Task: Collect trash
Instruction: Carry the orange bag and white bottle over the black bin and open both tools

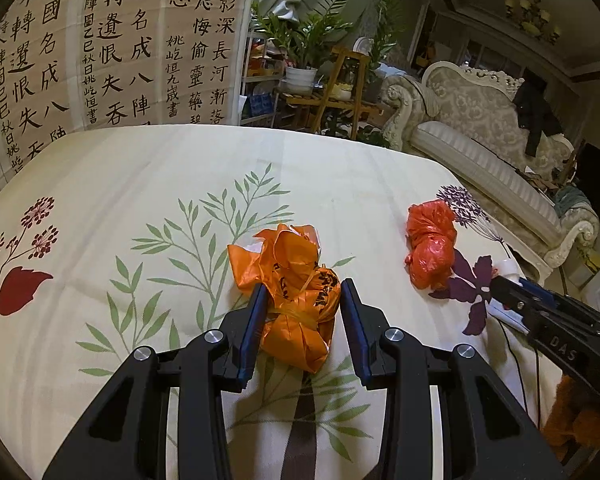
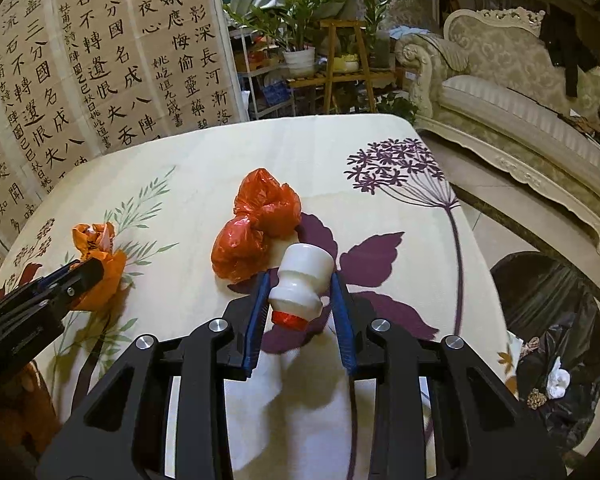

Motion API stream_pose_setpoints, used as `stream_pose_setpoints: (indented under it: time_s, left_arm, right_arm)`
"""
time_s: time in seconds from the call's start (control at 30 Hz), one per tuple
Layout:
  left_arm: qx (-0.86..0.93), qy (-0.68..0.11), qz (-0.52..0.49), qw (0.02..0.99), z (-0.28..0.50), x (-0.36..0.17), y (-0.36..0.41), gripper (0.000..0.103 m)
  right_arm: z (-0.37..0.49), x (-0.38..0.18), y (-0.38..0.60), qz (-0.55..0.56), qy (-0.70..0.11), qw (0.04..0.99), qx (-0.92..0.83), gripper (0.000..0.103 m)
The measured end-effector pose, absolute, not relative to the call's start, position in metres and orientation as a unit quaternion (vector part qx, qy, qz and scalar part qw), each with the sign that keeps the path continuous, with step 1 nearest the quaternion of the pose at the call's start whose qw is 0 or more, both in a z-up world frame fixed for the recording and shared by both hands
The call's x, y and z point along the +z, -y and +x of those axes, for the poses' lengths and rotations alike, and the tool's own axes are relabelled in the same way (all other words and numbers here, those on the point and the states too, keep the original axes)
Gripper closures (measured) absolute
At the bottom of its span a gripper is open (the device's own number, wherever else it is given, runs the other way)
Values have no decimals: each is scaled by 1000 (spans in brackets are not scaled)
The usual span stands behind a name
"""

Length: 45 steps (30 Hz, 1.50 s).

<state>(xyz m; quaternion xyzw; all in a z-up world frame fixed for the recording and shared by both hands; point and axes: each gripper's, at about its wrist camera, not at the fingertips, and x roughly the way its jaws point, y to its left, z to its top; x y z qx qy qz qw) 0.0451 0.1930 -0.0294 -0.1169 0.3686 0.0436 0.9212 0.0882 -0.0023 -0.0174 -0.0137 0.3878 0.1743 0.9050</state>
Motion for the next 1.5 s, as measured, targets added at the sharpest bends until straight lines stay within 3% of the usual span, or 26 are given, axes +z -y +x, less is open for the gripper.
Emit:
stream_pose_setpoints:
  time_s: [0.43, 1.5]
  left_arm:
    - [11, -366, -110, 924, 26, -23, -157, 65]
    - [-132, -351, -17, 927, 40, -11, 35, 65]
  right_arm:
    - [55, -11, 46, -10, -373, 915, 152, 73]
    - [33, -16, 214, 67, -344, 936, 22, 73]
